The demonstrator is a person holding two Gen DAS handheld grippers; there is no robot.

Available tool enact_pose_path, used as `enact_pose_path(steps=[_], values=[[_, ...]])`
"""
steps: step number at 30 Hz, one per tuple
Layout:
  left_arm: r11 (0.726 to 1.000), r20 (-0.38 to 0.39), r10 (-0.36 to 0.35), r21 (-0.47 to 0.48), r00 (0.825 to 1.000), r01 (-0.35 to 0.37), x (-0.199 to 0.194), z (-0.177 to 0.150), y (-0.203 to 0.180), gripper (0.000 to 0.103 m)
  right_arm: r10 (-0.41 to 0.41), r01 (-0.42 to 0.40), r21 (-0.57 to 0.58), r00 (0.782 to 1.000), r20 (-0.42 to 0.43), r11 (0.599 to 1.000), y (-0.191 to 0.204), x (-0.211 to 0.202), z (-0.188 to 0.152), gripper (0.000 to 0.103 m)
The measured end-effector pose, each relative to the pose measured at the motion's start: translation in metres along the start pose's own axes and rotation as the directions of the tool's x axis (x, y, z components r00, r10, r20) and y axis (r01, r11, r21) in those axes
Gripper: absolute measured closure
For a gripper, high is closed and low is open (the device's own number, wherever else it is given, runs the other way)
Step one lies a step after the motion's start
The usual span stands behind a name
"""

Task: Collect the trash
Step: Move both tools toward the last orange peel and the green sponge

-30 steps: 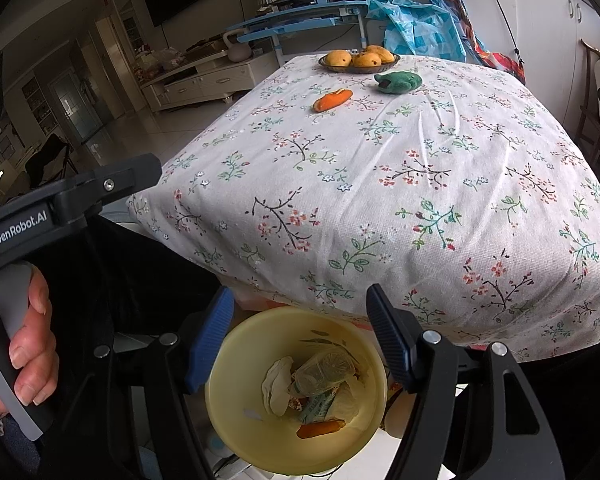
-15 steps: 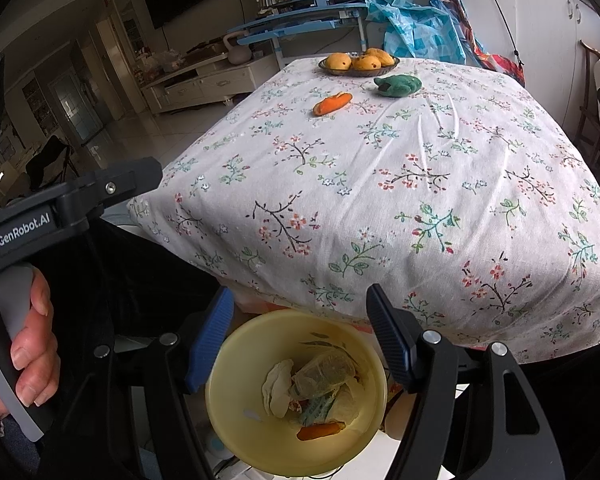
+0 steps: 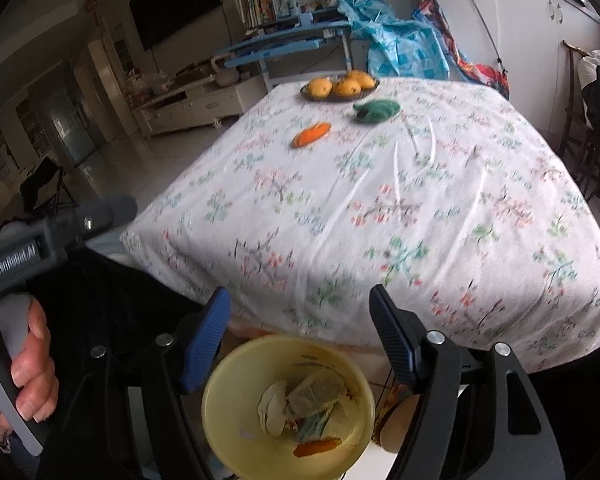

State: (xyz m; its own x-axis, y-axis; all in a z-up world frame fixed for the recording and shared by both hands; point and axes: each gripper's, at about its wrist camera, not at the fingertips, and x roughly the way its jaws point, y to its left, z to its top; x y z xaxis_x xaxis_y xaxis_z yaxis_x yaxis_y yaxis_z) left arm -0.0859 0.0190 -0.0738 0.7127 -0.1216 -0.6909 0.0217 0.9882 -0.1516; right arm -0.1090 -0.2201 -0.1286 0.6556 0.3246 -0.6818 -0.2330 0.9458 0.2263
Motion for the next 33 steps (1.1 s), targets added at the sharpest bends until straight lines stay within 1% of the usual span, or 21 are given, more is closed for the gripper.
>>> enact_pose_path(steps=[3,8,13,15,18,22,25,30,33], values=[[1.0,-0.006,-0.003,0.0,1.0,0.003,0.002,0.005,-0.003,0.015,-0.009,0.009,0.004,0.999,0.033,1.0,-0.007,-0.003,0.013,0.033],[1.0,-0.002,-0.003,0.022,1.0,0.003,0.009,0.022,-0.011,0.014,-0.036,0.035,0.03,0.998,0.056,0.999,-0.022,0.004,0.04,0.033],[0.999,0.003,-0.01,0.046,1.0,0.01,0.023,0.044,-0.025,0.014,-0.061,0.06,0.015,0.995,0.08,0.998,-0.037,0.019,0.084,0.033],[0.999,-0.001,-0.01,0.049,1.0,0.01,0.029,0.05,-0.028,0.014,-0.076,0.076,-0.009,0.995,0.07,0.997,-0.044,0.032,0.105,0.033],[0.999,-0.019,-0.013,0.045,1.0,0.014,0.049,0.064,-0.035,0.014,-0.098,0.1,-0.026,0.994,0.05,0.995,-0.056,0.052,0.129,0.033],[0.998,-0.045,-0.016,0.054,0.999,0.019,0.08,0.081,-0.048,0.014,-0.115,0.116,-0.023,0.993,0.025,0.993,-0.069,0.081,0.151,0.033],[0.998,-0.067,-0.023,0.064,0.997,0.027,0.104,0.091,-0.059,0.014,-0.11,0.11,-0.005,0.994,0.004,0.994,-0.079,0.106,0.168,0.033],[0.996,-0.098,-0.019,0.086,0.995,0.028,0.147,0.103,-0.077,0.014,-0.107,0.107,-0.004,0.994,-0.032,0.994,-0.085,0.142,0.186,0.033],[0.996,-0.114,-0.01,0.09,0.993,0.02,0.168,0.109,-0.082,0.014,-0.109,0.109,-0.004,0.992,-0.056,0.994,-0.088,0.157,0.19,0.033]])
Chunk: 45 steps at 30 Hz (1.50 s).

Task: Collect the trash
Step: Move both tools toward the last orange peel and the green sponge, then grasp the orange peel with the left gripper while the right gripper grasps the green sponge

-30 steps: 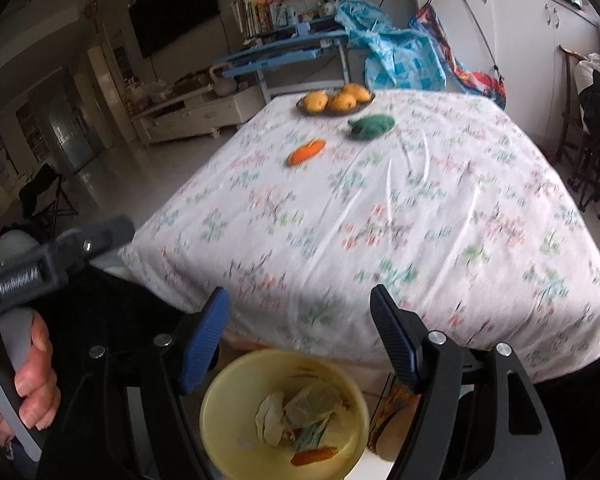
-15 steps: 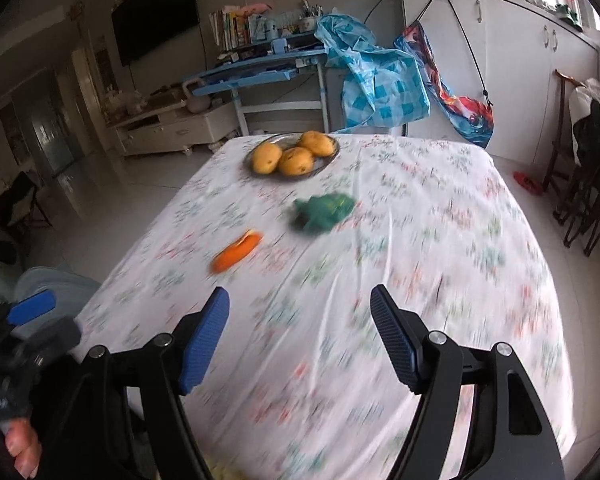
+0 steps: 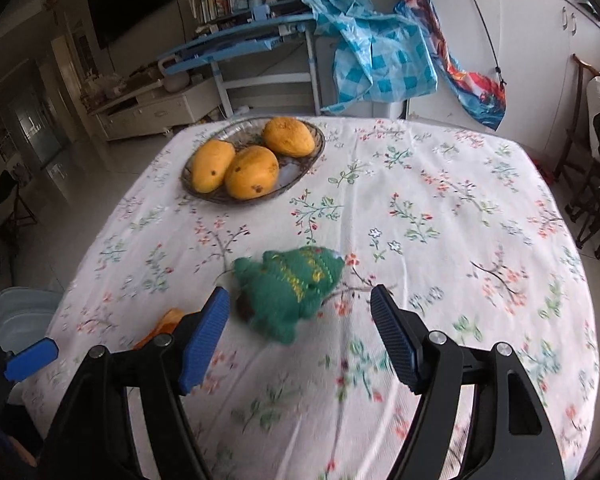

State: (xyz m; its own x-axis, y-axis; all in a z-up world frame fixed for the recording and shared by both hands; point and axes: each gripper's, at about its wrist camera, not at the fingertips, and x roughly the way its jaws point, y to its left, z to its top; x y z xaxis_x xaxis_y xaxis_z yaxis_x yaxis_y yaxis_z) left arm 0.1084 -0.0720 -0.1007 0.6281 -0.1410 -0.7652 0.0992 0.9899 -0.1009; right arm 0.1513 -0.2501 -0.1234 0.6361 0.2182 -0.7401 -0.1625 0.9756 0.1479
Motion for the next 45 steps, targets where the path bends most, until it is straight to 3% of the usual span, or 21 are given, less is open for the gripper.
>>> enact_pose_path(steps=[6,10,11,13,19,24,31,36,45], values=[[0.999,0.005,0.024,0.025,1.0,-0.024,0.024,0.012,-0.009,0.014,0.0,-0.001,-0.02,0.999,-0.035,1.0,0.0,0.017,0.003,0.033],[0.999,-0.001,0.029,0.041,1.0,-0.029,0.033,0.014,-0.011,0.016,0.025,-0.027,-0.044,0.999,-0.046,0.999,0.004,0.021,0.003,0.046],[0.999,-0.005,0.032,0.045,0.999,-0.031,0.035,0.014,-0.011,0.018,0.031,-0.034,-0.055,0.998,-0.046,0.998,0.006,0.021,0.003,0.053],[0.999,-0.022,0.025,0.046,0.999,-0.024,0.04,0.013,-0.011,0.023,0.034,-0.038,-0.082,0.998,-0.046,0.996,0.012,0.02,0.003,0.057],[0.998,-0.049,0.007,0.062,0.999,-0.003,0.048,0.013,-0.013,0.047,0.054,-0.056,-0.069,0.998,-0.036,0.996,0.01,0.017,0.003,0.06],[0.995,-0.045,0.008,0.103,0.999,-0.003,0.047,0.011,-0.019,0.087,0.081,-0.082,-0.044,0.997,-0.017,0.996,0.008,0.009,0.006,0.06],[0.996,-0.045,-0.026,0.082,0.999,0.029,0.029,0.007,-0.012,0.089,0.114,-0.114,-0.021,0.993,0.022,0.993,0.011,-0.016,0.005,0.06],[0.997,-0.035,-0.073,-0.005,0.997,0.073,-0.005,0.006,0.014,0.089,0.145,-0.145,-0.009,0.988,0.059,0.989,0.015,-0.049,-0.005,0.06],[0.992,0.002,-0.105,-0.077,0.995,0.105,-0.081,-0.032,0.055,0.089,0.207,-0.203,-0.072,0.977,0.043,0.976,0.05,-0.114,-0.084,0.06]])
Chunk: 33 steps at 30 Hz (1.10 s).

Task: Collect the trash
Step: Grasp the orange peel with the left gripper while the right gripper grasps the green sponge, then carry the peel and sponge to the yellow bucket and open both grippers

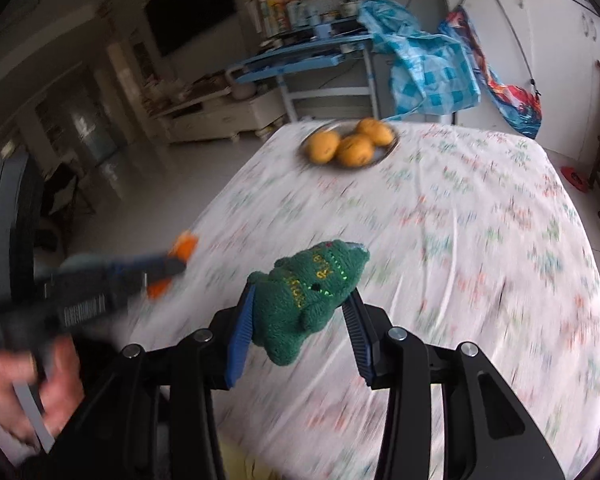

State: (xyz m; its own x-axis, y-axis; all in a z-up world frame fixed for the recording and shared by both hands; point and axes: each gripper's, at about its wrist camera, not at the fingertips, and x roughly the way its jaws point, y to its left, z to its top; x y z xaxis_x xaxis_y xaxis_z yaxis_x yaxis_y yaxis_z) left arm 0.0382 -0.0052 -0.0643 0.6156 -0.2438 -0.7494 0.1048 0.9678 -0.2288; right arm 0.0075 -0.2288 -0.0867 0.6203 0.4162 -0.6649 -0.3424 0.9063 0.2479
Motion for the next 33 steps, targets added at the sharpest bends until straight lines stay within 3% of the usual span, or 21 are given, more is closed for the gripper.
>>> enact_pose_path(steps=[8,13,17,20,22,24,26,30,33], values=[[0.999,-0.008,-0.011,0.03,1.0,0.011,-0.056,-0.051,0.001,0.089,0.041,-0.058,-0.143,0.992,-0.118,0.988,0.064,-0.029,-0.076,0.06],[0.998,-0.08,0.018,0.057,0.997,-0.013,-0.068,-0.09,-0.008,0.089,0.026,-0.071,-0.189,0.973,-0.231,0.979,0.084,-0.023,-0.114,0.055],[0.997,-0.173,0.047,0.068,0.984,-0.035,-0.063,-0.118,-0.005,0.089,0.004,-0.04,-0.126,0.963,-0.269,0.991,0.074,-0.021,-0.128,0.046],[0.996,-0.22,0.057,0.079,0.974,-0.04,-0.056,-0.13,-0.001,0.087,-0.022,0.01,-0.056,0.973,-0.229,0.998,0.058,-0.029,-0.123,0.037],[0.995,-0.209,0.068,0.088,0.976,-0.051,-0.057,-0.131,-0.001,0.074,-0.045,0.046,0.0,0.984,-0.175,0.999,0.046,-0.039,-0.117,0.032],[0.994,-0.161,0.084,0.088,0.983,-0.07,-0.064,-0.128,-0.002,0.043,-0.066,0.071,0.038,0.99,-0.121,0.997,0.039,-0.046,-0.115,0.027],[0.991,-0.087,0.102,0.093,0.991,-0.093,-0.075,-0.123,-0.005,0.029,-0.101,0.105,0.059,0.992,-0.069,0.993,0.034,-0.054,-0.11,0.023],[0.981,0.046,0.153,0.117,0.987,-0.157,-0.094,-0.108,-0.012,0.016,-0.168,0.165,0.054,0.985,0.049,0.985,0.035,-0.074,-0.101,0.016],[0.978,0.118,0.167,0.109,0.979,-0.18,-0.105,-0.094,-0.015,0.011,-0.212,0.208,0.043,0.967,0.144,0.977,0.038,-0.088,-0.09,0.012]])
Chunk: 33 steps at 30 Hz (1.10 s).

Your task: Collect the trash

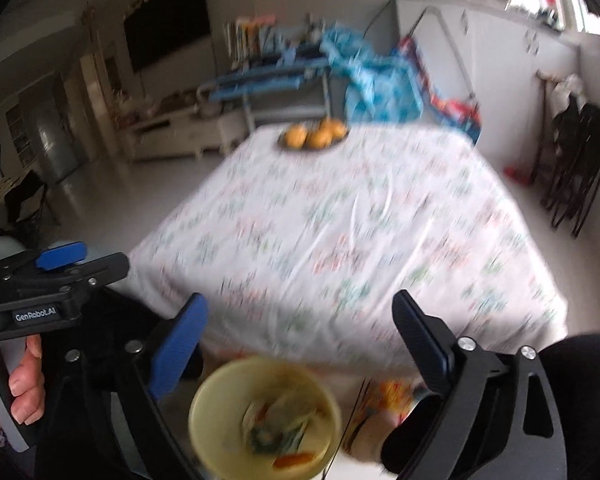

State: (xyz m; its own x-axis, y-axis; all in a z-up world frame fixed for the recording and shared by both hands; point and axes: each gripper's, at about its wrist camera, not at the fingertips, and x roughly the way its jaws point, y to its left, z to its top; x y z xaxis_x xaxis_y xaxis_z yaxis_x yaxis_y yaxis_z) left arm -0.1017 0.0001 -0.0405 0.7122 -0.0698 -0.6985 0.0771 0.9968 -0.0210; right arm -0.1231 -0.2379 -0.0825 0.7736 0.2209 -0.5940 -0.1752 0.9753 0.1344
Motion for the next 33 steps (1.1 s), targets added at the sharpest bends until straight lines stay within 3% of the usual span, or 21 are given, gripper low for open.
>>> enact_pose_path(steps=[3,9,19,33], values=[[1.0,0.074,0.015,-0.003,0.997,-0.015,-0.013,0.016,-0.002,0.007,-0.032,0.034,-0.023,0.996,0.079,0.999,-0.003,-0.009,0.011,0.01],[0.999,0.142,0.046,0.016,0.989,-0.049,-0.031,0.036,-0.011,0.007,-0.058,0.067,-0.051,0.985,0.162,0.996,0.003,-0.014,0.027,0.01],[0.994,0.189,0.098,0.037,0.977,-0.107,-0.063,0.048,-0.025,0.007,-0.074,0.082,-0.033,0.979,0.188,0.996,0.004,-0.027,0.032,0.009],[0.994,0.221,0.1,0.026,0.97,-0.109,-0.091,0.055,-0.03,0.007,-0.074,0.079,-0.012,0.977,0.202,0.997,0.018,-0.046,0.044,0.008]])
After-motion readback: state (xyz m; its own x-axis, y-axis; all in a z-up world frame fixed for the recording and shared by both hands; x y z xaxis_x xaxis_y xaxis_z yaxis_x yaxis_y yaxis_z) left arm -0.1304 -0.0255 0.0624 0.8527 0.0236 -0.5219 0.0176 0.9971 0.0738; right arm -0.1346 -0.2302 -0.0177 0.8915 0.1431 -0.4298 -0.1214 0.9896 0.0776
